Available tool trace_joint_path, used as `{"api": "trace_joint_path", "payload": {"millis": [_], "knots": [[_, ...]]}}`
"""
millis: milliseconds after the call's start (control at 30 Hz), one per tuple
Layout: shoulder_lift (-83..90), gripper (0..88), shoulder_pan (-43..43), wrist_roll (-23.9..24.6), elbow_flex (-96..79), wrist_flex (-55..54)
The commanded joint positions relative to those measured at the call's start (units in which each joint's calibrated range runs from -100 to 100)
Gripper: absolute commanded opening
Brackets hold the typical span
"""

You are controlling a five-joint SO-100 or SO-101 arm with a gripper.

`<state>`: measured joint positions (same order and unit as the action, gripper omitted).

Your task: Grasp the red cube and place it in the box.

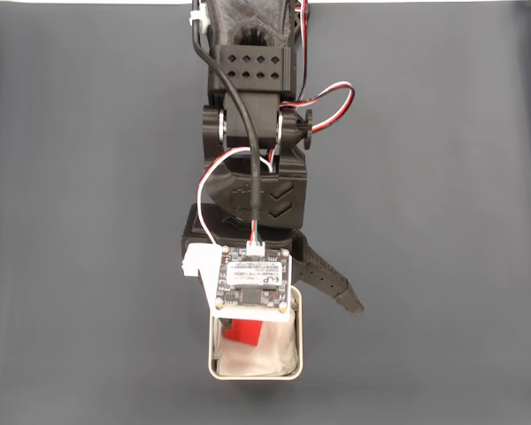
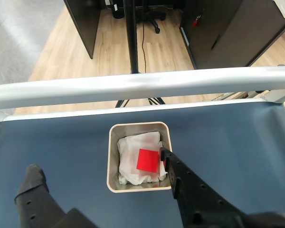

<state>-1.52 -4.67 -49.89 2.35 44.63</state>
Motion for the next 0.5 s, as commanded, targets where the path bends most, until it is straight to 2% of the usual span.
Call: {"api": "trace_joint_path", "payload": {"millis": [0,467], "knots": [[3.0,52.8,-0.1,0.2,1.2,-1.2],[3.6,52.8,0.2,-0.2,0.9,-1.8]]}}
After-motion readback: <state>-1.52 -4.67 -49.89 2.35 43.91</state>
